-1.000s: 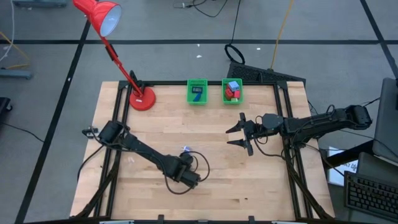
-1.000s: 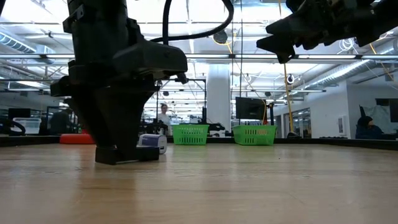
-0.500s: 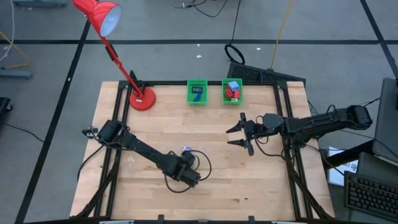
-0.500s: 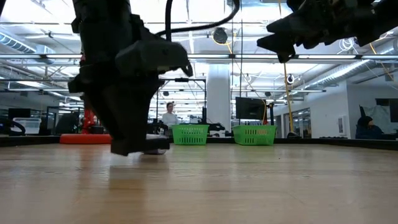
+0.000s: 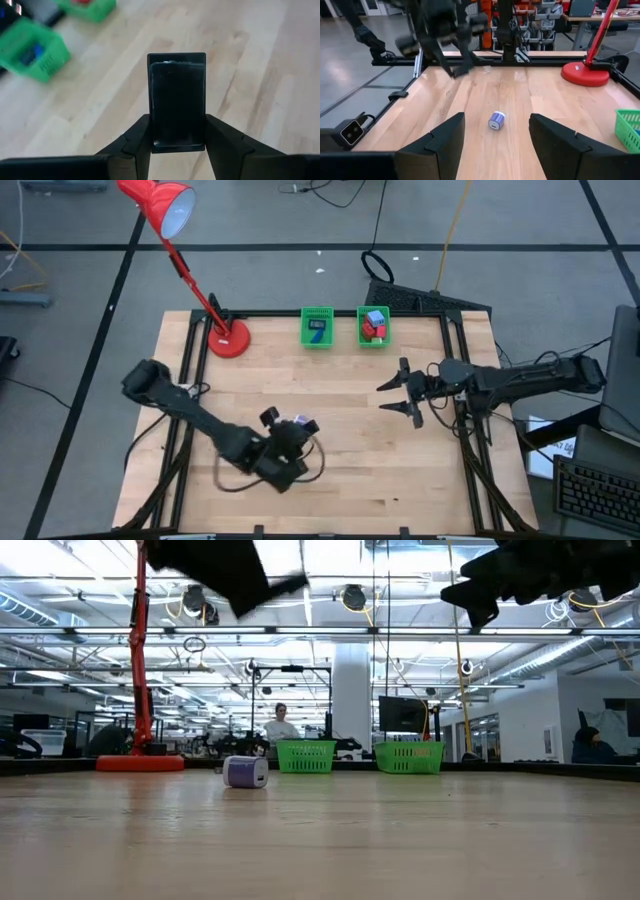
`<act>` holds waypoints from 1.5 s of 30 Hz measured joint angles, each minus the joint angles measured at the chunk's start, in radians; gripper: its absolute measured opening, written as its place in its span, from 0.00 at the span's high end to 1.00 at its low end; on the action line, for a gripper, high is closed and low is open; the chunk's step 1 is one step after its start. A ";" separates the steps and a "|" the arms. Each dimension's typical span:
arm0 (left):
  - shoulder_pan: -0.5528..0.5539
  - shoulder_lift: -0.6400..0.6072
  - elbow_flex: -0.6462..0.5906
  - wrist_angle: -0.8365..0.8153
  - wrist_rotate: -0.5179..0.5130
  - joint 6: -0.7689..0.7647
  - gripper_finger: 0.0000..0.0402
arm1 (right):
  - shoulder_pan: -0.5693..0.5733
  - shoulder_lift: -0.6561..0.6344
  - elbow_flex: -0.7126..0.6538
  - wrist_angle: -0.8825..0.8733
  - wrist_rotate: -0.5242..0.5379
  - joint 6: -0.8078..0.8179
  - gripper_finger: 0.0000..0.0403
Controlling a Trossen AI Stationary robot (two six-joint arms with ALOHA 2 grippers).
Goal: Pick & Place Office items
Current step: Put the black digital timer into the left green basket
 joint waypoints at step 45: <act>0.870 -0.362 -0.792 1.382 0.669 0.612 0.63 | -0.003 -0.130 -0.062 -0.016 0.257 -0.109 0.48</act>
